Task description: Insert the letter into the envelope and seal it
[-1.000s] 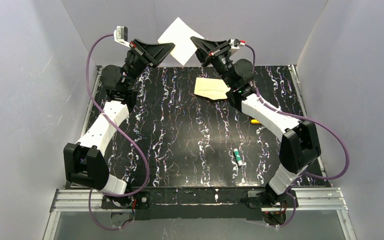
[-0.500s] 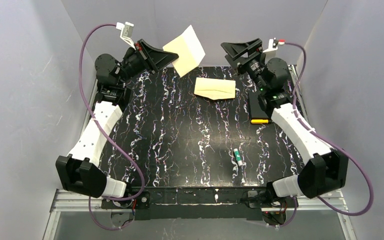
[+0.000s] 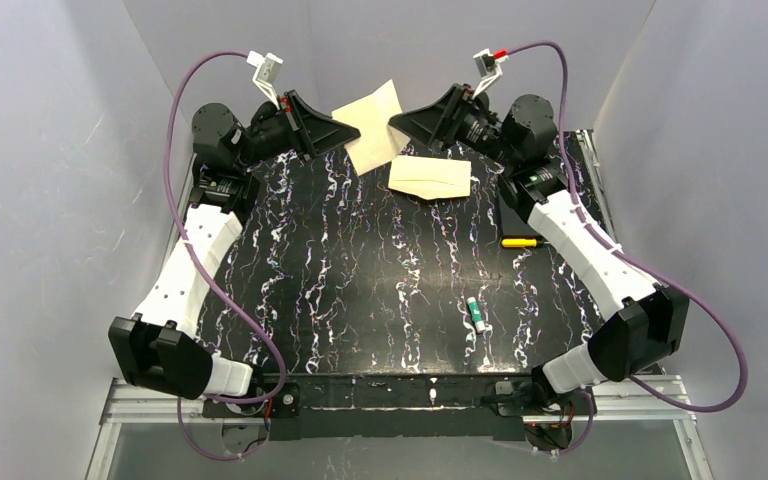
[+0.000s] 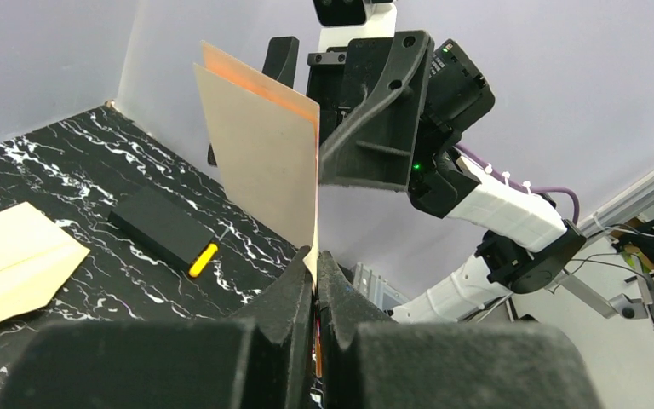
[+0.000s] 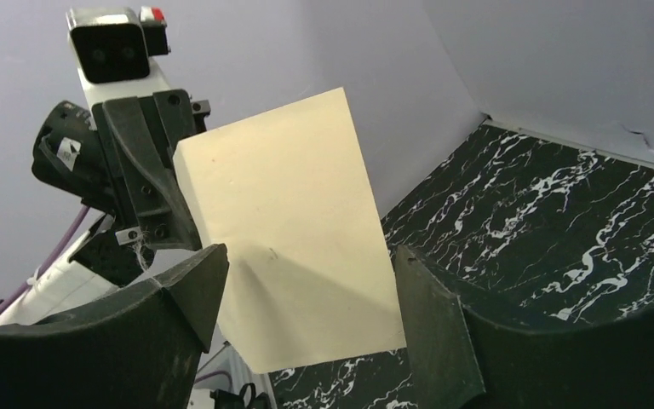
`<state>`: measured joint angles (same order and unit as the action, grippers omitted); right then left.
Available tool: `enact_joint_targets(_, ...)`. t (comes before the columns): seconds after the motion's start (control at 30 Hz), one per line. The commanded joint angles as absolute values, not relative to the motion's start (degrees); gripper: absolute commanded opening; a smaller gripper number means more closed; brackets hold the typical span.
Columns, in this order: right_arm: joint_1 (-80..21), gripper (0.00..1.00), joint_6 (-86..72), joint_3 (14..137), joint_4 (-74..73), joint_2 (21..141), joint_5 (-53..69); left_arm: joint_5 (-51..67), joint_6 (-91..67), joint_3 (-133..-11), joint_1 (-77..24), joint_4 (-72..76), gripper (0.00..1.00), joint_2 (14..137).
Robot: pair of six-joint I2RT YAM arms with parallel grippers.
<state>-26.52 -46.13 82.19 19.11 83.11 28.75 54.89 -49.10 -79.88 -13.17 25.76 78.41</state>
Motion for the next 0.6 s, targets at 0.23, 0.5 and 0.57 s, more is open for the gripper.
enact_joint_targets(0.23, -29.59, 0.89, -42.81, 86.51, 19.83, 84.94, 36.07, 58.36, -50.94, -81.18, -12.76, 25.22, 0.00, 76.62)
enact_joint_targets(0.5, -29.79, 0.92, -46.55, 85.59, 24.80, 84.68, 35.58, 57.71, -50.53, -80.57, -12.75, 25.22, 0.00, 76.28)
enact_joint_targets(0.57, -29.79, 0.92, -44.10, 84.65, 21.45, 82.65, 29.67, 57.66, -50.06, -80.28, -12.72, 25.22, 0.00, 75.98)
